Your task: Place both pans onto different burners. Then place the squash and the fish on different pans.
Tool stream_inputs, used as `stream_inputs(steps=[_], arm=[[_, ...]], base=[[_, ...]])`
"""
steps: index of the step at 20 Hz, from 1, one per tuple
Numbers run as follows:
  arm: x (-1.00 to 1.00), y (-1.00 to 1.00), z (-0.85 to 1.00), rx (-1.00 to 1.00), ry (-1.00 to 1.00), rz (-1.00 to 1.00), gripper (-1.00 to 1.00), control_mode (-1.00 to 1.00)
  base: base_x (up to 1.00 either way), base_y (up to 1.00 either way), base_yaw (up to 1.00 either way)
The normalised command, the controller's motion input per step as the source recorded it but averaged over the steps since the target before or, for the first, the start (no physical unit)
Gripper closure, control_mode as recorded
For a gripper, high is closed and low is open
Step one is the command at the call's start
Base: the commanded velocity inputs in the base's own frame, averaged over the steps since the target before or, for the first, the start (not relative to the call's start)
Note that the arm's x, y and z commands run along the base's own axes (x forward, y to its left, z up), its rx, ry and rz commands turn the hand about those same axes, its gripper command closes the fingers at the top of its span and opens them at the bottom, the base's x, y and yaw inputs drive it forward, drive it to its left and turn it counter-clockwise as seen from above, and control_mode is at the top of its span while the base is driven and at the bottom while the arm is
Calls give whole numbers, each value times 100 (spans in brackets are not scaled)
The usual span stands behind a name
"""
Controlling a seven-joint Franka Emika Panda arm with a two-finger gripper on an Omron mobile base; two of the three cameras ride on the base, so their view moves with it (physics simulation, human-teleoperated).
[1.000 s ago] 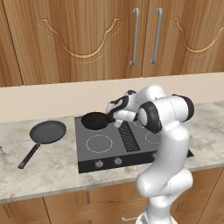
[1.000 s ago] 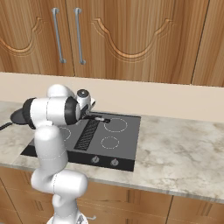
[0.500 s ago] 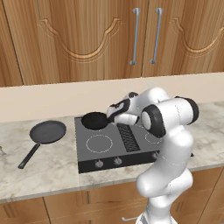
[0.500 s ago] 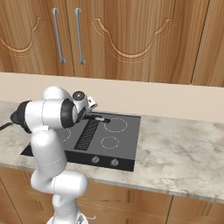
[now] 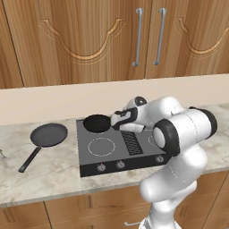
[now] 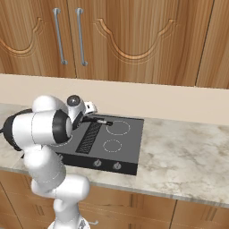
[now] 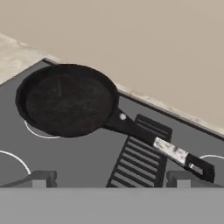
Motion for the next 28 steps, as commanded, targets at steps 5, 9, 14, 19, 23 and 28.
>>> stream_inputs(steps=[5, 9, 14, 19, 23, 28], arm=[[-36, 0, 32, 30, 0, -23, -100, -100], [-47, 0, 37, 36, 0, -21, -100, -100], [-57, 0, 20, 33, 0, -18, -100, -100], [-31, 0, 0, 10, 0, -15, -100, -100], [-9, 0, 0, -5, 0, -12, -100, -100], [-5, 0, 0, -19, 0, -5, -100, -100]], base=[[0, 0, 0], [0, 0, 0], [0, 0, 0], [0, 0, 0], [0, 0, 0], [0, 0, 0]])
